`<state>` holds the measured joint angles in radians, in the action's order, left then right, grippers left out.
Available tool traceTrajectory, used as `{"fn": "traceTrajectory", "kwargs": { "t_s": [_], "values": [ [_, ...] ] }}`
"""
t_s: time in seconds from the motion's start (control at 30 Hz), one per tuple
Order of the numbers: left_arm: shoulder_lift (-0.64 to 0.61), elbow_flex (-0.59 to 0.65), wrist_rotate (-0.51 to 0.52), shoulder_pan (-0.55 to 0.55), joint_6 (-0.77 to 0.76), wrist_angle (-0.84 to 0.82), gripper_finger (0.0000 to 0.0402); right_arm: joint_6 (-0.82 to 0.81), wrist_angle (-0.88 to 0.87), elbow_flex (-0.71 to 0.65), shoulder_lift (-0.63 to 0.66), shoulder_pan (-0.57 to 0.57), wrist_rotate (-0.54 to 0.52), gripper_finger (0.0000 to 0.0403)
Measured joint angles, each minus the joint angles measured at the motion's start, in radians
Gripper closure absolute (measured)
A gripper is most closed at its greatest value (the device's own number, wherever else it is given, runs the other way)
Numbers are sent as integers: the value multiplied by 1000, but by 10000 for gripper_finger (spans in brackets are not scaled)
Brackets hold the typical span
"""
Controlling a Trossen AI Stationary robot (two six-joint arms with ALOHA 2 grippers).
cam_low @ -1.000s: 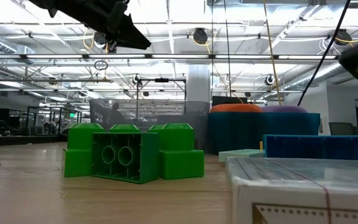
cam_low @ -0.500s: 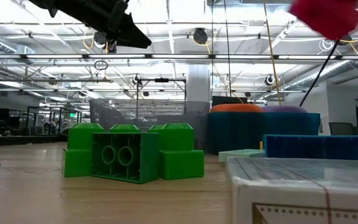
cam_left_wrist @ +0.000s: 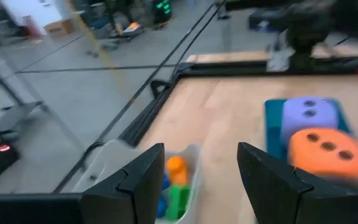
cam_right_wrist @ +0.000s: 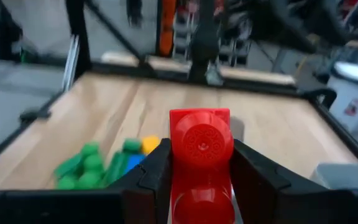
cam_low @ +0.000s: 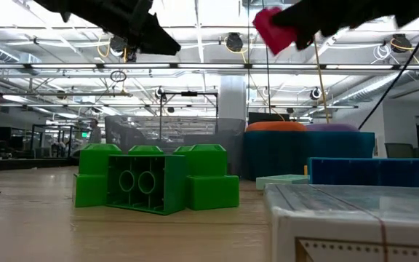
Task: Pick & Place Toys
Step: Put the red game piece into the gray bin
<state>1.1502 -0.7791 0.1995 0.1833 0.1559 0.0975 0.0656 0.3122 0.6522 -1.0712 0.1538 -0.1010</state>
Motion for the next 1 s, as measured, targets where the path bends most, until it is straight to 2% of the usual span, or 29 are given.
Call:
{"fn": "traceTrajectory", "kwargs": {
  "t_s": [0.1, 0.2, 0.3, 0.47, 0.67, 0.83, 1.0],
  "values": [
    [36, 0, -194, 51, -10, 36, 192, -1, 164, -68, -8, -133, 148, 281],
    [70, 0, -418, 112, 44, 106, 192, -14, 210, -81, -12, -243, 221, 281],
    [127, 0, -512, 148, 77, 225, 192, -37, 264, -81, -15, -323, 302, 281],
    [268, 0, -489, 140, -65, 514, 192, -49, 428, -79, -60, -381, 433, 281],
    [432, 0, -486, 129, -68, 743, 192, -43, 592, -77, -181, -419, 445, 280],
    [519, 0, -486, 125, -65, 869, 192, -46, 679, -77, -268, -466, 445, 280],
    [535, 0, -486, 112, -84, 901, 192, -75, 739, -77, -321, -501, 445, 280]
  ]
}}
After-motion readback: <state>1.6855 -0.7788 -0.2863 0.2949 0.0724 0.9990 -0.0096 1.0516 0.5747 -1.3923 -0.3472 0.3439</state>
